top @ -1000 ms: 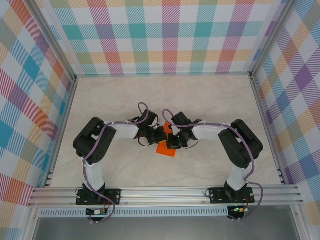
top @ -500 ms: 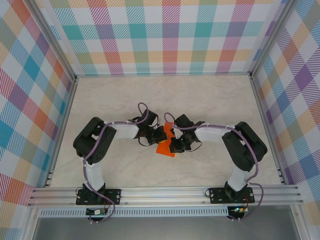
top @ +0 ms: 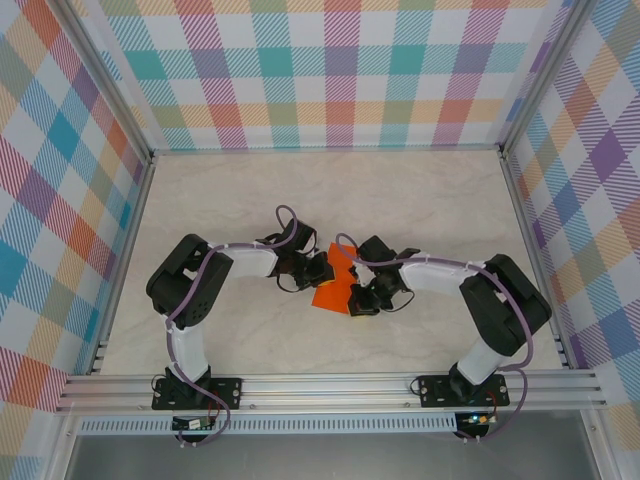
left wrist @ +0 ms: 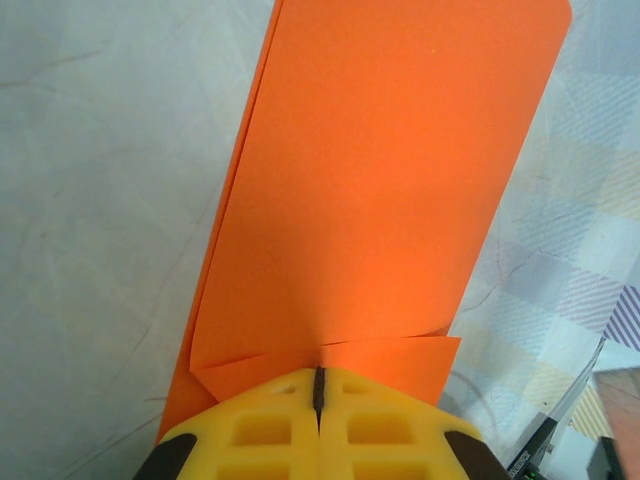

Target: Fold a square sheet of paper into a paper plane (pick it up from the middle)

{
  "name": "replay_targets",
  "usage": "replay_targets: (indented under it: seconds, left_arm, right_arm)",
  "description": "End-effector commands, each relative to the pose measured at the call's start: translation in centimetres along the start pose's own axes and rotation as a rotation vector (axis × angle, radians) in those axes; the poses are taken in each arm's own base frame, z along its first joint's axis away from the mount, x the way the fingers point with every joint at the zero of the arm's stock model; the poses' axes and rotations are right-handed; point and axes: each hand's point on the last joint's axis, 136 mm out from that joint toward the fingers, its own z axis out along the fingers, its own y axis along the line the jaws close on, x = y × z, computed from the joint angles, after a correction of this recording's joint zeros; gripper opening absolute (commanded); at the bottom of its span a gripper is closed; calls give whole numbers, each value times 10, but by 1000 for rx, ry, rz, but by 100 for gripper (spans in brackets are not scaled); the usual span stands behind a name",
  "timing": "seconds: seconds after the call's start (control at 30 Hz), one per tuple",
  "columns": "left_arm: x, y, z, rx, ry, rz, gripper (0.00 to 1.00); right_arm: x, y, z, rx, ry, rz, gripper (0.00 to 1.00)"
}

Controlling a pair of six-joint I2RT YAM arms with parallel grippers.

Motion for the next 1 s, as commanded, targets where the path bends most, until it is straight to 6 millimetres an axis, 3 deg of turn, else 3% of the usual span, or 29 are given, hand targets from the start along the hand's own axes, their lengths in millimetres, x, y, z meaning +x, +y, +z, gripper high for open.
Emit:
replay_targets:
  seconds: [0.0, 0.1, 0.2, 0.4, 0.6, 0.87, 0.97]
  left_arm:
    - [39, 98, 18, -333, 85, -141, 0]
    - [39, 97, 17, -329, 85, -140, 0]
    - [38, 95, 16, -324, 82, -139, 0]
    - [39, 94, 17, -316, 84, -139, 0]
    - [40, 98, 17, -329, 79, -151, 0]
    - [39, 102, 18, -339, 66, -167, 0]
    - [35, 93, 18, -309, 59, -152, 0]
  right_arm:
    - [-21, 19, -21, -24, -90, -39, 0]
    - [-45, 31, -25, -41, -151, -41, 0]
    - [-61, 33, -14, -37, -145, -9, 0]
    - [-68, 27, 10, -39, -101, 27, 0]
    - [-45, 10, 21, -10, -35, 49, 0]
    - [23, -23, 19, 37, 74, 47, 0]
    - [28, -24, 13, 35, 61, 42, 0]
